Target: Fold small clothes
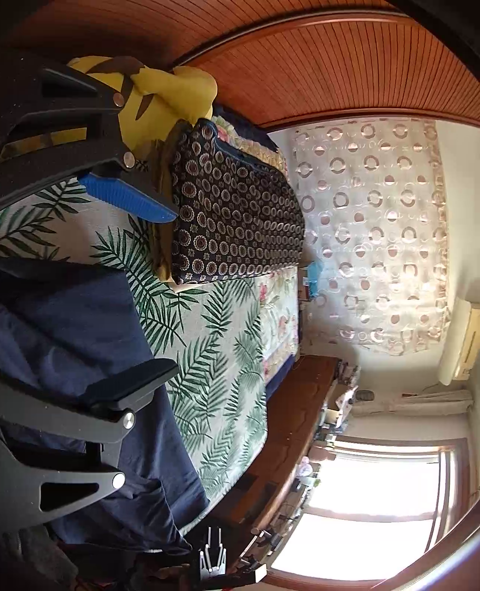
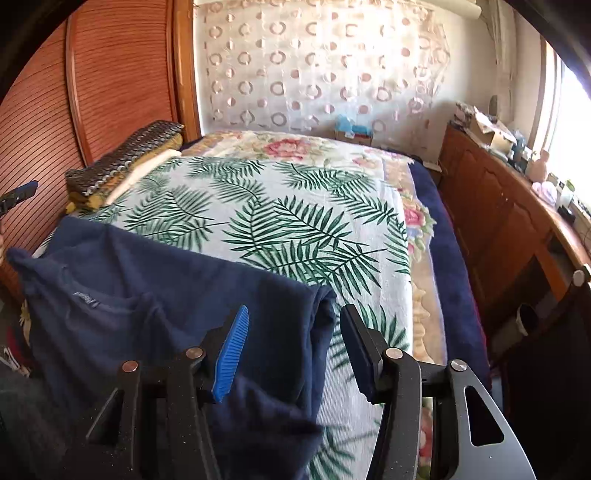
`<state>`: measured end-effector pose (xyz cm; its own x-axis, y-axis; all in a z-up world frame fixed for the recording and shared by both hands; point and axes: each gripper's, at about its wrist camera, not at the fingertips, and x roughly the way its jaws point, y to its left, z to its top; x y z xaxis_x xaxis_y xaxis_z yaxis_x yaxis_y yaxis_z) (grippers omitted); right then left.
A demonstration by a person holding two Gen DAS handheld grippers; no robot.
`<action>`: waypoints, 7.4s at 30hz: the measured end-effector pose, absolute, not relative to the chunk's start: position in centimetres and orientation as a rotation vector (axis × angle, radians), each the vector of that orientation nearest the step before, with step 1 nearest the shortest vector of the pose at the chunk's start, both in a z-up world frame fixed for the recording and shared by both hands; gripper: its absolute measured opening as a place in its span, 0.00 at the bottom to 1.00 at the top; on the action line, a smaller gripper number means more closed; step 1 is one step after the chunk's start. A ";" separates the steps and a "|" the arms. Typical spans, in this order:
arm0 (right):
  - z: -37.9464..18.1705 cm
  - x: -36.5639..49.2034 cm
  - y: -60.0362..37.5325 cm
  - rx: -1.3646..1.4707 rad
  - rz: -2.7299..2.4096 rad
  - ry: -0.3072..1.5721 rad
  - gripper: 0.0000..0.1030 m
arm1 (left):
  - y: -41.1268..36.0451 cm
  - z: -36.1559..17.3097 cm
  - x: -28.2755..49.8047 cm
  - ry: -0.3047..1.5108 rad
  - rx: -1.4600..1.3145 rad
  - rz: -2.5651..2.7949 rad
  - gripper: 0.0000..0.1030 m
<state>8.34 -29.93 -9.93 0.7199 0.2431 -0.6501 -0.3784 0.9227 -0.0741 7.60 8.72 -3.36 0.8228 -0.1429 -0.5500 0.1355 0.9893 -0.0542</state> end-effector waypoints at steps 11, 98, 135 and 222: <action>-12.8 14.2 -29.6 -0.178 0.326 0.799 0.52 | 8.7 -7.9 11.5 0.778 0.006 -0.152 0.75; 2.1 27.2 -22.1 -0.099 0.200 0.584 0.10 | 5.5 -0.1 28.1 0.567 0.115 -0.108 0.23; -5.6 17.0 -31.4 0.059 0.248 0.805 0.48 | 3.1 -9.2 13.3 0.768 0.012 -0.207 0.77; -5.9 5.5 -28.2 -0.098 0.242 0.646 0.31 | 9.4 -8.9 7.1 0.682 -0.129 -0.061 0.74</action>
<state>5.54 -28.17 -5.89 0.7718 0.1927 -0.6060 -0.2531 0.9673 -0.0149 7.06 9.41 -8.89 0.7750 -0.0986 -0.6242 0.0142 0.9902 -0.1388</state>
